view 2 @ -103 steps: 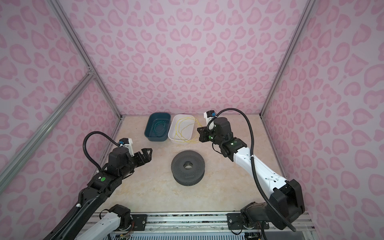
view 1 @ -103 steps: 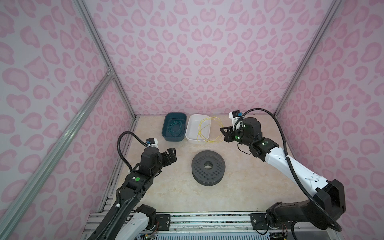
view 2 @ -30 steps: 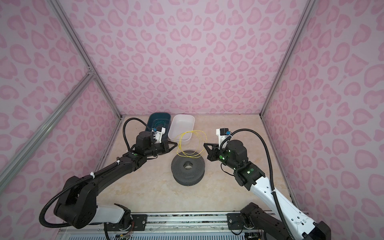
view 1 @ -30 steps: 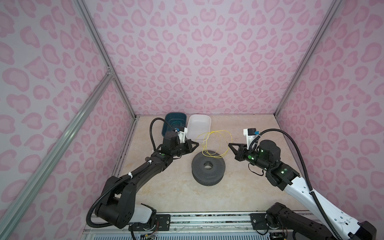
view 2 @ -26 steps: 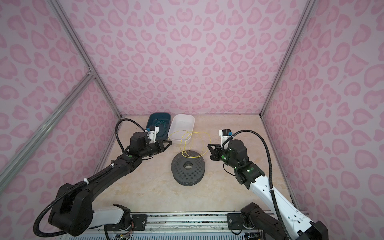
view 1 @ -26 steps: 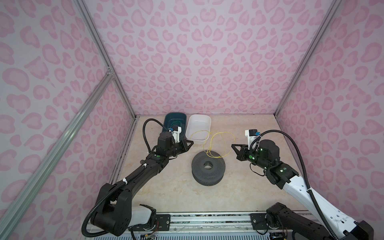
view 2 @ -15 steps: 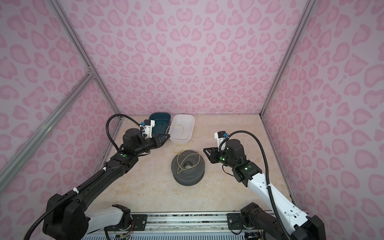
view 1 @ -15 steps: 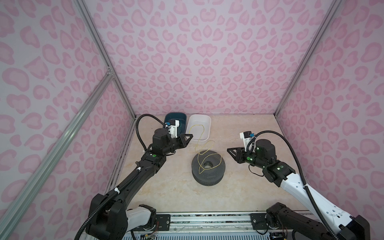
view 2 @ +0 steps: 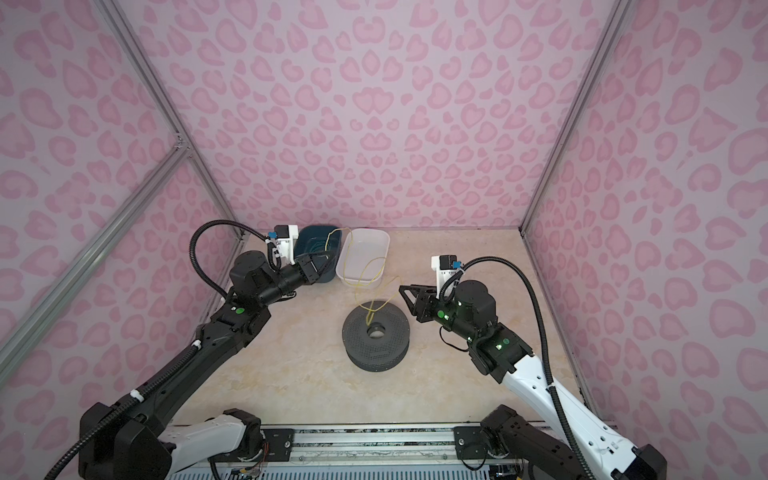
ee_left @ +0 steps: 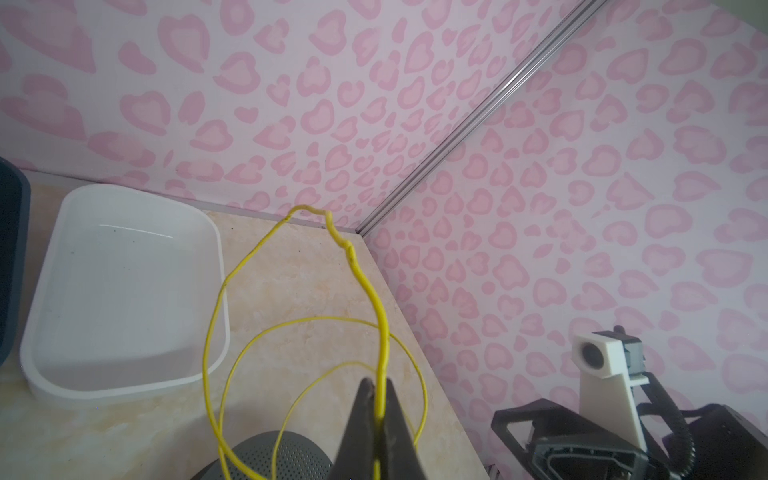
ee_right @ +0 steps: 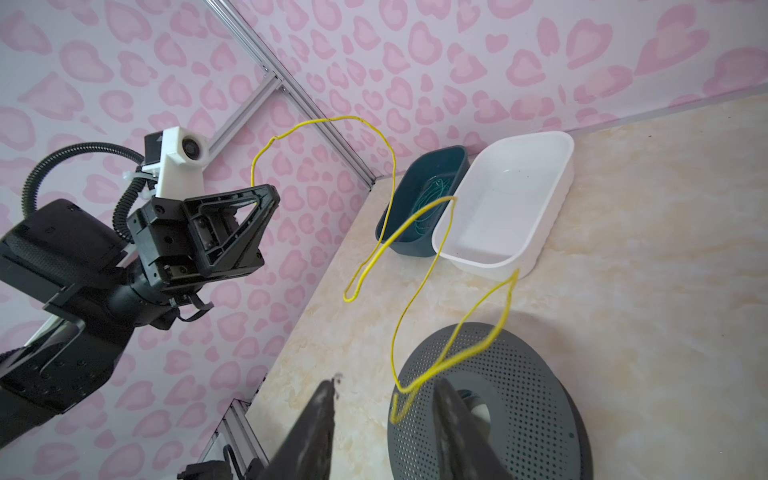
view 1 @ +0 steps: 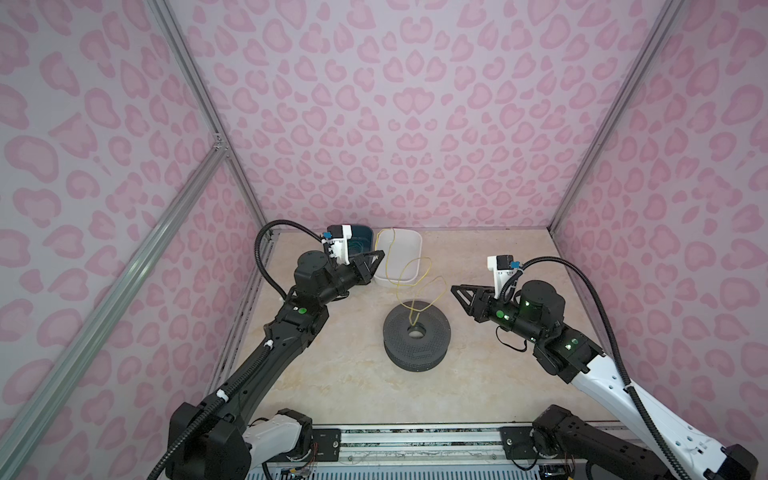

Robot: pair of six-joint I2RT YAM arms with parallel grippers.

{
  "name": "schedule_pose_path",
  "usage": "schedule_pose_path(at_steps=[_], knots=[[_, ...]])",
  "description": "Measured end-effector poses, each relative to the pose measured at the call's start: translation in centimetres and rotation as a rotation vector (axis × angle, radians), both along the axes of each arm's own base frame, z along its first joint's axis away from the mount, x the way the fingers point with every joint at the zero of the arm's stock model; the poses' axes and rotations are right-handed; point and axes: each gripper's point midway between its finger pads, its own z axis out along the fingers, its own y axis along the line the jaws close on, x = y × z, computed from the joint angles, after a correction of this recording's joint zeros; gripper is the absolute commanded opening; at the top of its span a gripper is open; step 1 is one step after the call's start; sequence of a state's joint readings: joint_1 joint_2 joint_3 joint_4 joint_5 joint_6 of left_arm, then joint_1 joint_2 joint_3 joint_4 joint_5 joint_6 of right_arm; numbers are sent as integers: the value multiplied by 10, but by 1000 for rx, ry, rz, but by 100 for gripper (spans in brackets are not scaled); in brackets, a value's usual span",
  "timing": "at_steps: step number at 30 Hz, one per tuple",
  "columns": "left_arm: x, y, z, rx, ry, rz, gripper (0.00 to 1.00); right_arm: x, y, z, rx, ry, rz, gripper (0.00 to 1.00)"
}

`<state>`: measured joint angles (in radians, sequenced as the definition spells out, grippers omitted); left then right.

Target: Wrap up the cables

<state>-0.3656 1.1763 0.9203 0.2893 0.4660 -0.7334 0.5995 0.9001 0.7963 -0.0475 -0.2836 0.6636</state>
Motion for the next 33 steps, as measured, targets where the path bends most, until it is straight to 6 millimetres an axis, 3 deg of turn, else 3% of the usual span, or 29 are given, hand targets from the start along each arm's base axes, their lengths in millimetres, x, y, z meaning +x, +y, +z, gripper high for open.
schedule_pose_path(at_steps=[7,15,22,25,33], knots=[[-5,5,14,-7,-54,26,4,-2,1,-17,110,77,-93,47],[-6,7,15,4,-71,40,4,3,19,-10,204,98,-118,48],[-6,9,11,17,-58,47,4,-3,52,5,228,73,-35,49],[-9,10,11,17,-60,46,4,-2,62,1,221,75,-20,50],[-12,8,10,16,-58,40,4,20,71,3,221,57,-44,53]])
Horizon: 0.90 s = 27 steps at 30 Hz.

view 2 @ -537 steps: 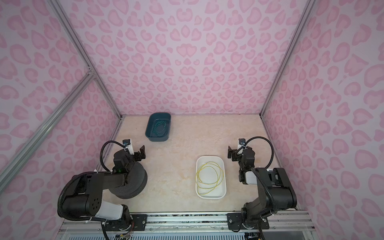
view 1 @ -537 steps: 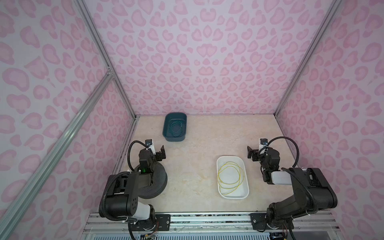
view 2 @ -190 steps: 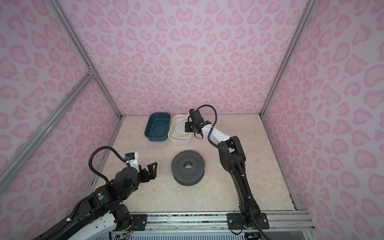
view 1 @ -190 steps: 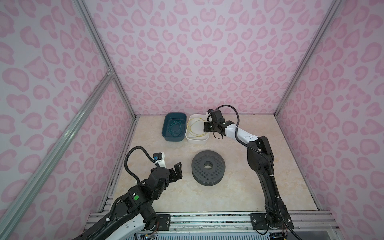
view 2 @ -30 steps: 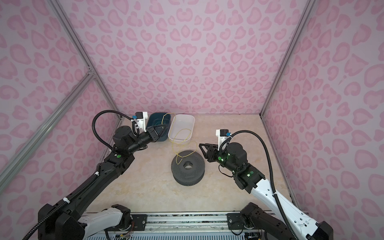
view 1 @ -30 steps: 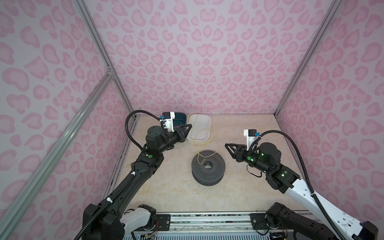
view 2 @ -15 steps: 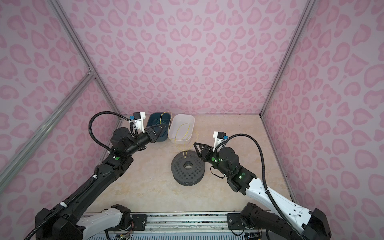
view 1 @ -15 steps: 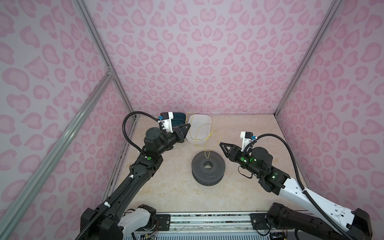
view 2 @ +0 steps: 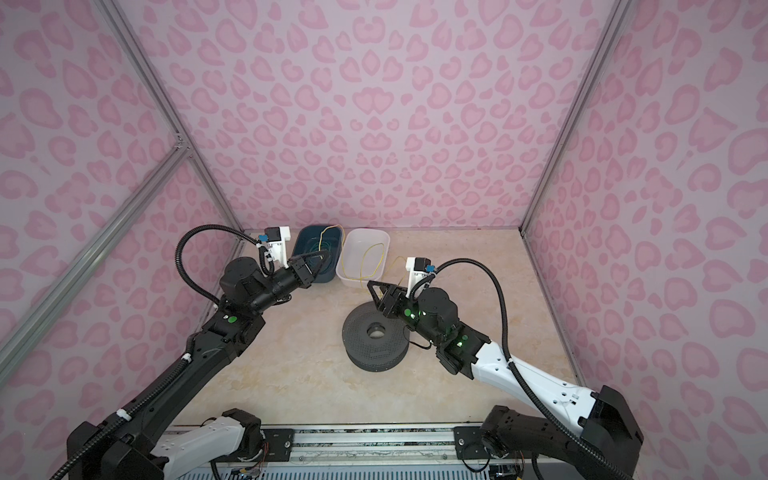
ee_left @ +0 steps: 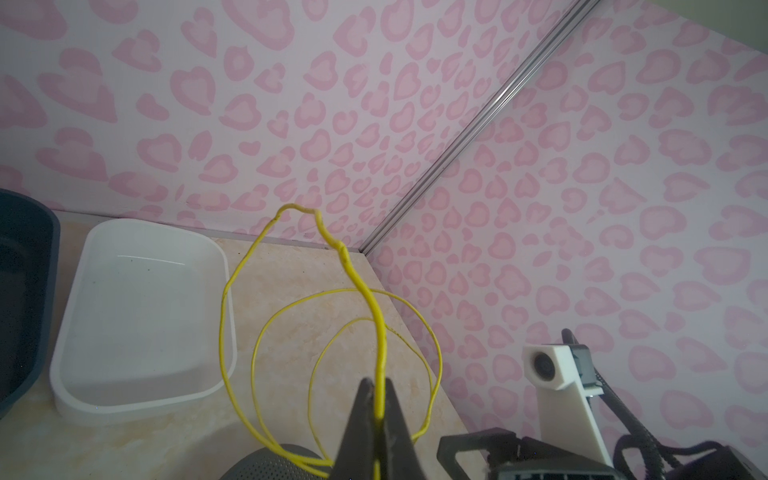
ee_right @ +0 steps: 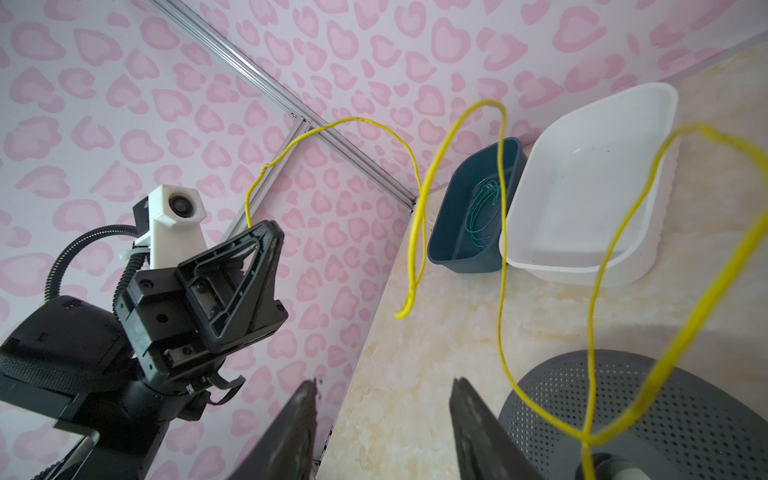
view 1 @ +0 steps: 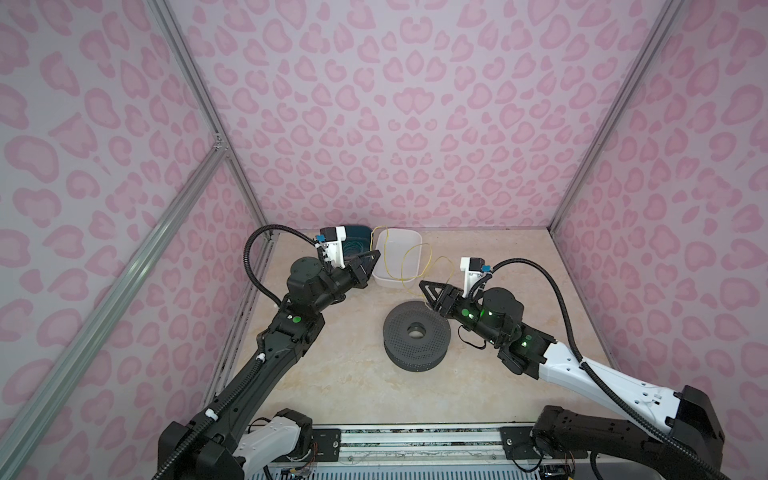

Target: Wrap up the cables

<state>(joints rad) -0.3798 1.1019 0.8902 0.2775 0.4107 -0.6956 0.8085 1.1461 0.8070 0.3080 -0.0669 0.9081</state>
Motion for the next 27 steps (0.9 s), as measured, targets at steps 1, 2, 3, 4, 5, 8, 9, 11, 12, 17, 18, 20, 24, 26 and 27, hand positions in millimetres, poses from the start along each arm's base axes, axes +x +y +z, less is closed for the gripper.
schedule_pose_path(at_steps=[1,2,3,4,5,8,9,11,12,17,18,20,24,26,27], knots=[[0,0,0,0,1,0,4,5,1,3,5,-6,-2,52],[0,0,0,-1,2,-1,4,13,0,4,8,-6,-16,51],[0,-1,-1,-2,4,-2,4,17,0,2,12,-2,-23,48],[0,-1,-1,-1,5,-3,4,22,0,-1,21,13,-27,45],[1,-1,-2,-1,7,-3,4,26,0,-6,26,26,-35,43],[0,-2,-3,-3,13,-6,4,29,7,-9,47,41,-15,40],[0,-3,-2,-5,14,-6,4,29,9,-9,52,43,-6,38],[0,-3,-3,-4,15,-8,4,30,13,-6,63,43,5,31],[-1,-3,-2,-4,14,-9,4,31,14,-5,70,40,5,27],[-2,-3,0,-3,7,-9,4,34,17,-5,101,48,20,10],[-3,-2,0,-1,3,-9,4,35,16,-4,104,47,21,8],[-4,-2,1,4,-2,-10,4,36,15,-1,114,41,25,2],[-7,-2,2,12,-10,-16,4,40,2,3,125,31,1,0],[-9,-1,0,17,-11,-19,4,44,-8,6,131,23,-22,0],[-10,-1,-1,22,-12,-21,4,45,-12,7,131,20,-32,0]])
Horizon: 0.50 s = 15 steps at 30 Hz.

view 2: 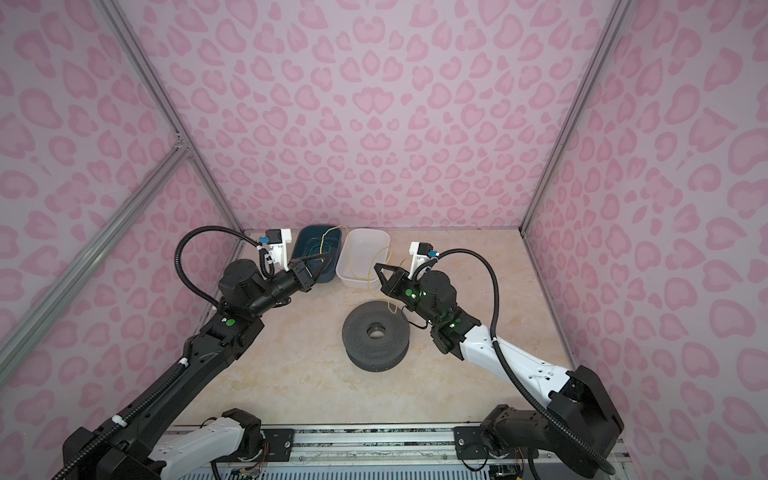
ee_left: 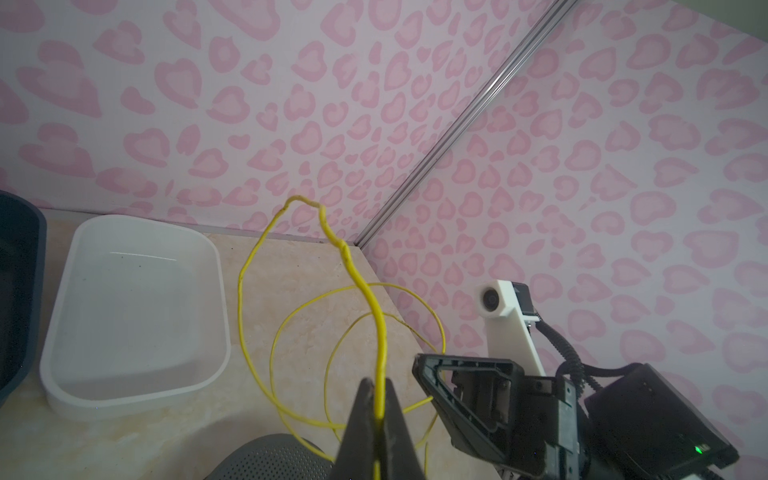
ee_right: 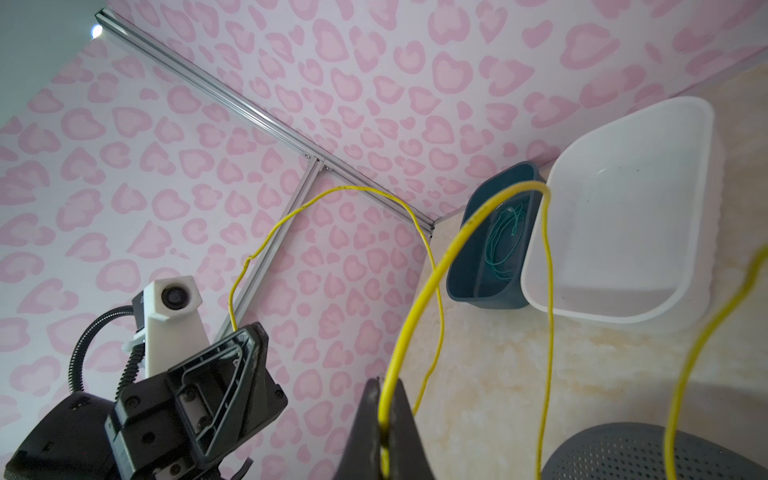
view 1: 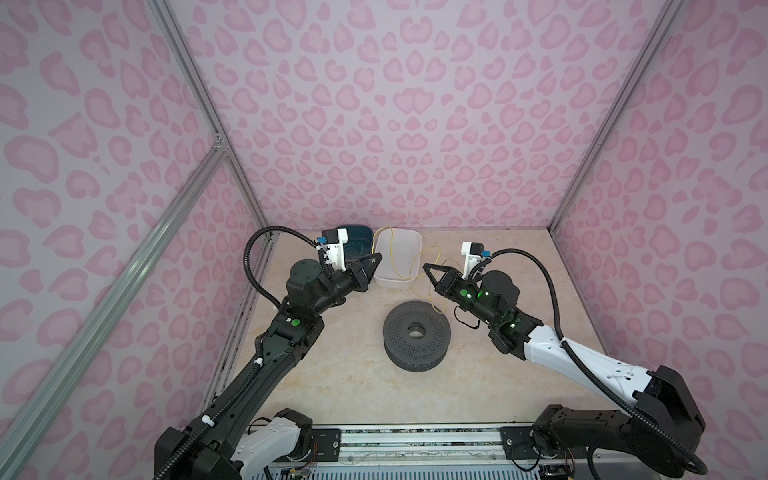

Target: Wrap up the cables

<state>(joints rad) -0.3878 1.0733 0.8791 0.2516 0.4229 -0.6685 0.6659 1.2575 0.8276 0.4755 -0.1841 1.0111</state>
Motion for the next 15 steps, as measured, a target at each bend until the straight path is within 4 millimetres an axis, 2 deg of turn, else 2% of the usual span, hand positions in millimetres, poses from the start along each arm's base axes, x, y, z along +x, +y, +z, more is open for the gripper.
schedule_pose_path(at_steps=[4,11,15], knots=[[-4,1,-15,25,25,-3,4,10,-31,10,-11,-26,-70,0],[-17,4,-47,63,76,-22,4,29,-107,24,-63,-74,-255,0],[-26,4,-72,91,139,-45,4,43,-144,23,-94,-73,-347,0]])
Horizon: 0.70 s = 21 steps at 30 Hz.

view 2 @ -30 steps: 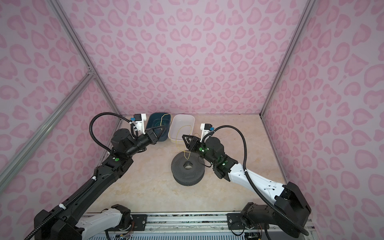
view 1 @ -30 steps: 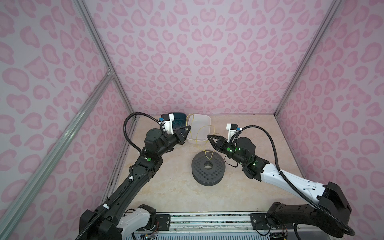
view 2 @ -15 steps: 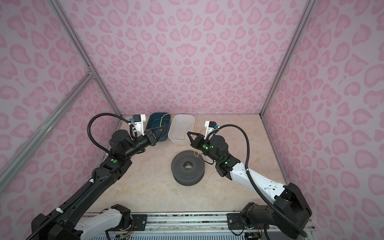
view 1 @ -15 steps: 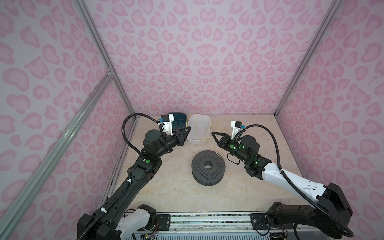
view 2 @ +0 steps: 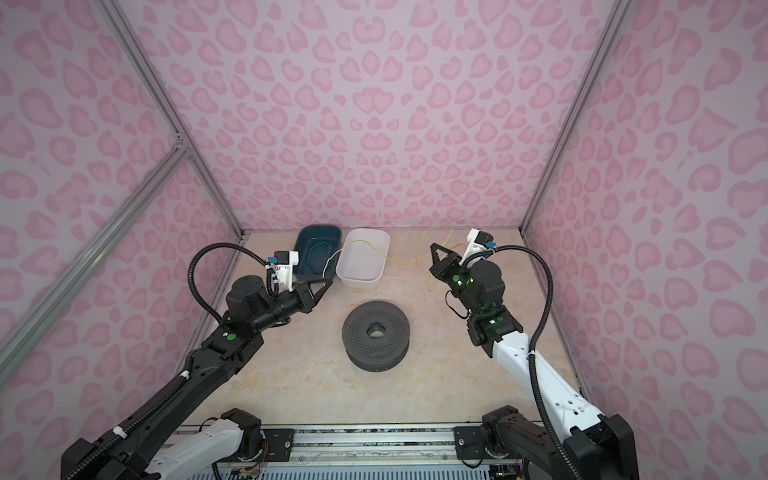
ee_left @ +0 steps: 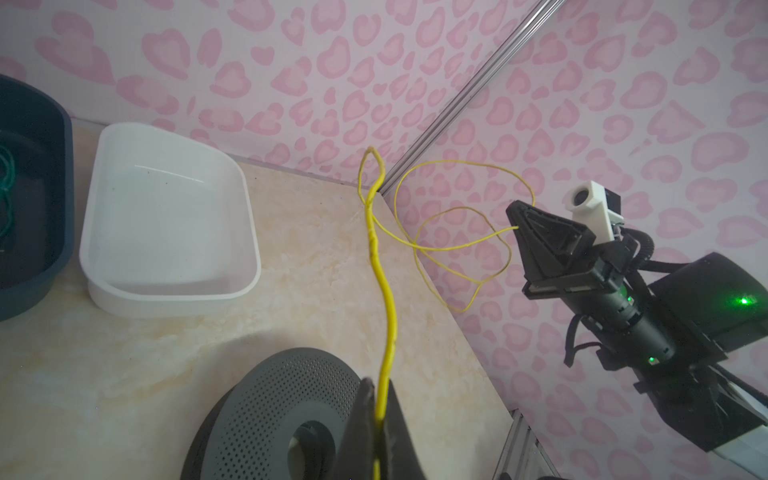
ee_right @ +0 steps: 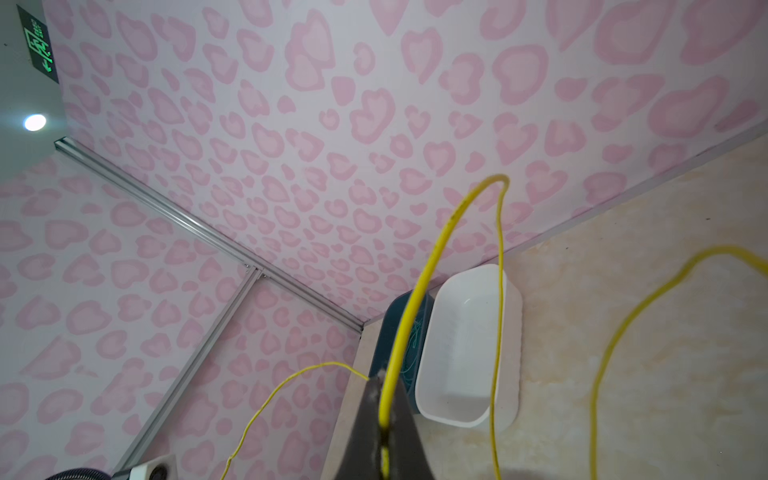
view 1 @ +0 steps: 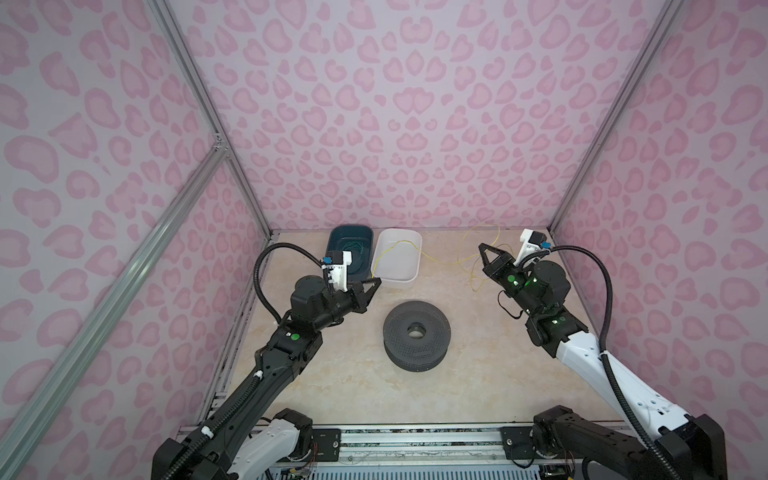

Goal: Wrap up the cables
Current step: 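Pull the wire to the far corner with the right gripper while the left lowers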

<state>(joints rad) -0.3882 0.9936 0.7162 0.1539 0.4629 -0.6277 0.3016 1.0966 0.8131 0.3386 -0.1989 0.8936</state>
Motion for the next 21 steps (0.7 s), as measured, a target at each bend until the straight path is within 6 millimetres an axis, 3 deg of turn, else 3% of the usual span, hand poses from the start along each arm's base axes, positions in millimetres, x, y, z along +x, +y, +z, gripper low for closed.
schedule_pose_path(at_steps=[7,21], knots=[[-28,-3,-48,79,107,-53,4,24,-35,-10,-12,25,-89,0],[-63,12,-92,190,174,-42,4,63,-74,-36,131,84,-193,0]])
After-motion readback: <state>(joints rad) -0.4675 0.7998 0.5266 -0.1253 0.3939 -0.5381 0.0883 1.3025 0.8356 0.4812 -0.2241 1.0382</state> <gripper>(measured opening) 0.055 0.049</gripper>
